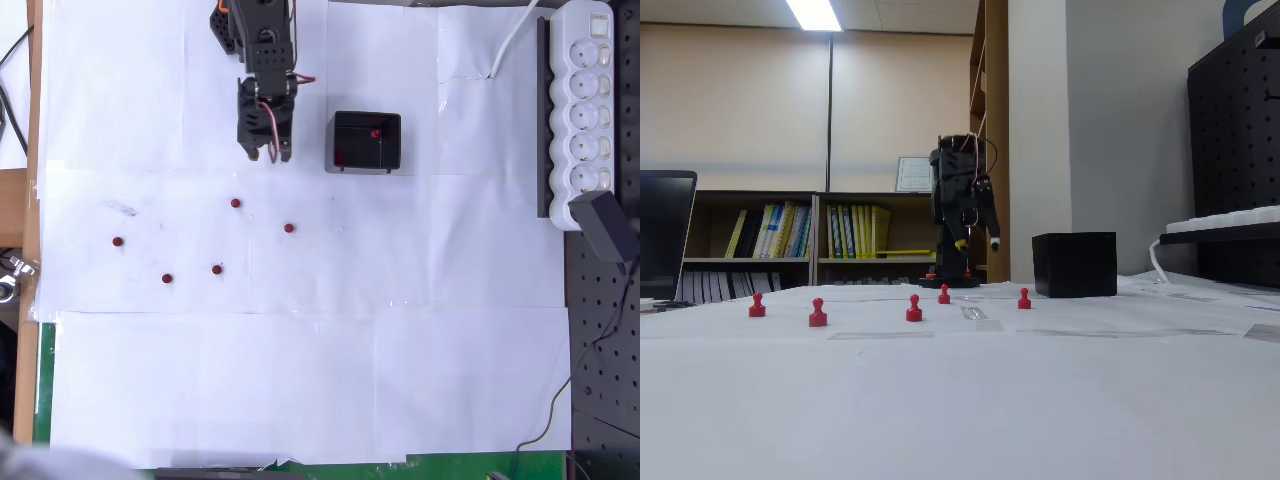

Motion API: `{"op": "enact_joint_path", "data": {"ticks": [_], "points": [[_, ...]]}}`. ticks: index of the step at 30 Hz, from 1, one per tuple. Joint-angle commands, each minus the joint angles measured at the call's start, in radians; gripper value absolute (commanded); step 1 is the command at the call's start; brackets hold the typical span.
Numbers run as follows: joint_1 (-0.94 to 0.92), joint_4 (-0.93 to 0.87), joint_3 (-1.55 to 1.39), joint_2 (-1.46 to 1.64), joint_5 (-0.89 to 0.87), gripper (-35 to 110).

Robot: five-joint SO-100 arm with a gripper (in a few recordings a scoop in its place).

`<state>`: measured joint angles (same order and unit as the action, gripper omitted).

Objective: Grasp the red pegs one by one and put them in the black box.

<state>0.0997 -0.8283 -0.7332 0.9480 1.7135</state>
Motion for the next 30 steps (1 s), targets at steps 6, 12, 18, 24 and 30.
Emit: {"op": "enact_joint_path", "data": {"ticks": [6,12,18,24,30], "points": [[0.005,0.193,0.017,0.069,-0.008,17],[-0.048,0.288,0.057,0.107,-0.037,17],[-0.123,0.529,0.196,0.161,-0.118,17],[-0.155,0.65,0.216,0.216,-0.133,17],[-0.172,0.755,0.218,0.279,-0.138,17]]}}
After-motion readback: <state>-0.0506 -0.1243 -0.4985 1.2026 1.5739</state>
